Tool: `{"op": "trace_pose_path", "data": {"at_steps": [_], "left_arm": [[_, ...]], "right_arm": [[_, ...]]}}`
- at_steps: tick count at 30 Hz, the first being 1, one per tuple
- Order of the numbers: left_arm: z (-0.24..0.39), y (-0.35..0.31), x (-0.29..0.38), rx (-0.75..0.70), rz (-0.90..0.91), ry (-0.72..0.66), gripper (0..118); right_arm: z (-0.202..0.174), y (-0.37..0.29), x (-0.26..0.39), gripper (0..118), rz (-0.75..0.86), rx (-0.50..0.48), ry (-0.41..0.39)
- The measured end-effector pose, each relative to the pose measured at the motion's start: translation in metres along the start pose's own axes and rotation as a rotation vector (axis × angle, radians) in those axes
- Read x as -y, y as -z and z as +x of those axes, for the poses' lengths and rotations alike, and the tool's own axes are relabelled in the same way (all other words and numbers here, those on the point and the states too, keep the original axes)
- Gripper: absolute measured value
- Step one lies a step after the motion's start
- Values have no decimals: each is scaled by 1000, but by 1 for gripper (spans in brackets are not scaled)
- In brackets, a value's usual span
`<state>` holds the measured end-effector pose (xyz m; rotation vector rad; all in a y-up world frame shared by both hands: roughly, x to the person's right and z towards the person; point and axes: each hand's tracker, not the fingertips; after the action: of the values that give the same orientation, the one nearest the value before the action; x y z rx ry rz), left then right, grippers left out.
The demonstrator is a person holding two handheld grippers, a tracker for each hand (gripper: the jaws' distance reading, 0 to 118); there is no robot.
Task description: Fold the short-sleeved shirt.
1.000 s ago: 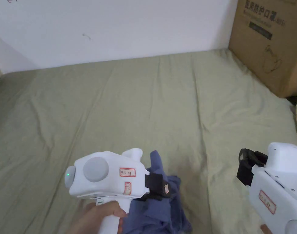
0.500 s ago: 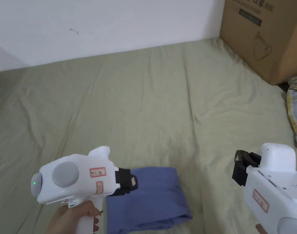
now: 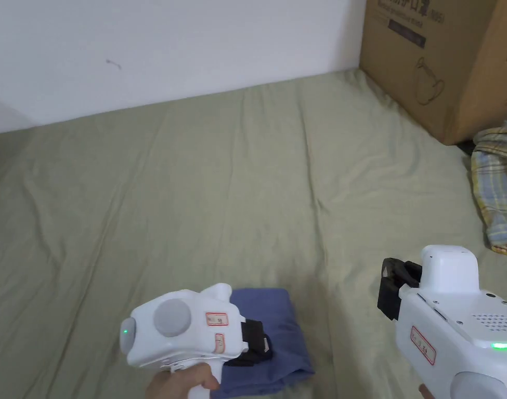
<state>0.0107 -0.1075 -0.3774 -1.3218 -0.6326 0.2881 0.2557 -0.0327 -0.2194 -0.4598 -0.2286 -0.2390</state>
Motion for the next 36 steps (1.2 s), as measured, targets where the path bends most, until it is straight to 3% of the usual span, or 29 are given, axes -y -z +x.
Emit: {"op": "trace_pose_path", "data": {"at_steps": [4, 8, 14, 19, 21, 26, 28, 33, 36], "left_arm": [[26, 25, 3, -9, -47, 89, 0], [37, 28, 7, 23, -47, 86, 0], [31, -18, 4, 111, 68, 106, 0], [-10, -86, 5, 162, 208, 43, 0], [-35, -113, 13, 175, 263, 13, 0], [-92, -152, 49, 117, 326, -44, 0], [-112, -157, 62, 112, 337, -87, 0], [-147, -156, 88, 194, 359, -185, 0], [-156, -153, 91, 194, 342, -199, 0]], "right_arm": [[9, -3, 0, 1, 0, 20, 16], [14, -4, 0, 1, -7, 29, 19], [6, -7, -13, 1, -48, -27, -25], [-29, 2, -44, 1, -159, -64, -126], [-47, 14, -51, 1, -210, -132, -144], [-89, 61, -43, 1, -404, -294, -94], [-106, 81, -30, 1, -489, -329, -116], [-135, 125, 10, 1, -690, -303, -202], [-140, 138, 27, 1, -746, -289, -194]]}}
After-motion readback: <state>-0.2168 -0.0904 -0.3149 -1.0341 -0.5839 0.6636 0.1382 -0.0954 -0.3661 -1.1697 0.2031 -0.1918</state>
